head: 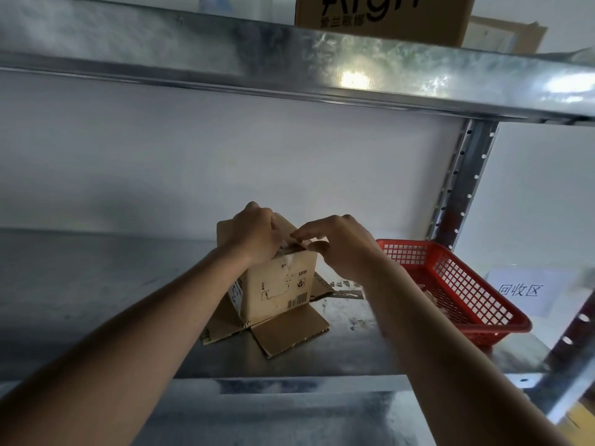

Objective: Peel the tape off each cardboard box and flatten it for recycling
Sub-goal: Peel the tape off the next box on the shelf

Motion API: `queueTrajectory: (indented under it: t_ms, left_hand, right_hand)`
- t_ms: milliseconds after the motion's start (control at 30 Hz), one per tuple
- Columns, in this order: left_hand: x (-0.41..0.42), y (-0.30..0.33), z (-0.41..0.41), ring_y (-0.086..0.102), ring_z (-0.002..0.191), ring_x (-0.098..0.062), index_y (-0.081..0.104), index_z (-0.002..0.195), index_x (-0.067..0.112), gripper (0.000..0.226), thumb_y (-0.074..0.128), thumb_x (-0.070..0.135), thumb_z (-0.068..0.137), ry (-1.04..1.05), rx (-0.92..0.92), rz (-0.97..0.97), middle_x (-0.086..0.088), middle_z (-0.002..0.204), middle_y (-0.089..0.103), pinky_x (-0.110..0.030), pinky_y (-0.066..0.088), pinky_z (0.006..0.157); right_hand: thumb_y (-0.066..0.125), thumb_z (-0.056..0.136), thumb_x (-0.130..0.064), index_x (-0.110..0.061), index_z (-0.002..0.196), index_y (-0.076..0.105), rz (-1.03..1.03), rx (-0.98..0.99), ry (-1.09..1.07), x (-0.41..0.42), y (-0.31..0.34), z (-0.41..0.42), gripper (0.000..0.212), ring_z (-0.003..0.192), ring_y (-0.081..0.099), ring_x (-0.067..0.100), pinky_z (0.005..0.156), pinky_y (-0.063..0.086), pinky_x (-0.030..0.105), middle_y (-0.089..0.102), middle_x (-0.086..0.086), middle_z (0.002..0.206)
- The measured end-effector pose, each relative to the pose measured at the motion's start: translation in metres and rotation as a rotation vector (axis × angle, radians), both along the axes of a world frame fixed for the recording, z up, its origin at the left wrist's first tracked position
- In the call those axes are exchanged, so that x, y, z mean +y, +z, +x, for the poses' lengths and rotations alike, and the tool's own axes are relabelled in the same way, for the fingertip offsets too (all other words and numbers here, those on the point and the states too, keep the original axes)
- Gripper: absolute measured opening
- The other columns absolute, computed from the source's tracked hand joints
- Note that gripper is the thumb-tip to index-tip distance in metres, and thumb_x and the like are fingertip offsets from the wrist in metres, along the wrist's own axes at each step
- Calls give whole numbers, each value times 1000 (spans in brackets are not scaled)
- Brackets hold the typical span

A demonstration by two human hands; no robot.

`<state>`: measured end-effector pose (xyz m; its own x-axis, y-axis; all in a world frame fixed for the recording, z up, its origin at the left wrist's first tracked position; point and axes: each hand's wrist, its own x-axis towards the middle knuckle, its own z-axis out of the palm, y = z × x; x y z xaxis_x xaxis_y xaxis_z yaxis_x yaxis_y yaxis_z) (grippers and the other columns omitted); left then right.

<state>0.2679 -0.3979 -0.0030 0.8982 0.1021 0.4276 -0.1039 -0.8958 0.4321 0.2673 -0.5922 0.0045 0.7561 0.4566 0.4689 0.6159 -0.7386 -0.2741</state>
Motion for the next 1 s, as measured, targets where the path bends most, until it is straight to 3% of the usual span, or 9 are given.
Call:
queueTrajectory:
  t_ms: [100,200,367,533,667,767,867,1000]
  left_hand:
    - [3,-1,2,59,110,-24,68,118,16,25,51,18,100,-21,10,15,-6,129,55,-30,41,79]
    - [6,-3,2,58,107,-22,68,115,20,22,50,24,102,-52,26,48,-2,126,54,-25,35,70]
    - [4,-1,5,58,117,-23,66,126,31,28,49,36,104,-100,73,53,0,132,50,-31,39,87]
    - [-3,0,10,58,118,-24,67,124,34,29,51,38,100,-75,76,51,2,133,51,-33,41,87]
    - [-12,-1,14,61,113,-24,70,119,35,27,52,38,99,-93,76,46,1,132,53,-39,52,92]
    - [-18,-1,17,61,111,-25,68,119,37,27,50,44,100,-65,97,84,1,132,51,-44,52,96]
    - [-24,-1,18,61,109,-25,67,119,41,30,46,49,99,-40,107,117,2,131,50,-47,51,97]
    - [-39,-1,21,61,111,-26,66,123,37,33,47,47,98,-95,118,110,0,133,50,-47,52,97]
  right_hand:
    - [72,93,-3,-39,109,77,46,38,-8,3,-2,5,40,89,62,0,67,44,20,75,-20,107]
    - [72,93,-3,-33,102,80,106,70,11,2,-5,8,33,81,62,2,65,41,11,65,-17,99]
    - [74,91,-2,-21,94,78,178,-30,82,-6,-14,3,21,94,59,3,84,51,12,58,-9,115]
    - [72,94,-10,-33,88,73,624,84,46,-12,-24,-2,23,86,72,0,68,53,13,75,-16,90]
    - [80,89,-10,-21,92,80,919,268,147,-23,-25,-7,12,90,78,19,86,64,38,80,-1,93]
    - [84,85,-9,-13,95,83,1140,359,285,-36,-19,-14,11,96,77,26,85,63,34,80,10,99]
    - [87,78,1,-3,95,82,1157,351,240,-45,-14,-15,18,97,77,23,85,60,25,79,12,105]
    - [88,79,-1,-3,99,82,1110,309,95,-57,-14,-17,21,101,76,18,92,60,29,77,6,113]
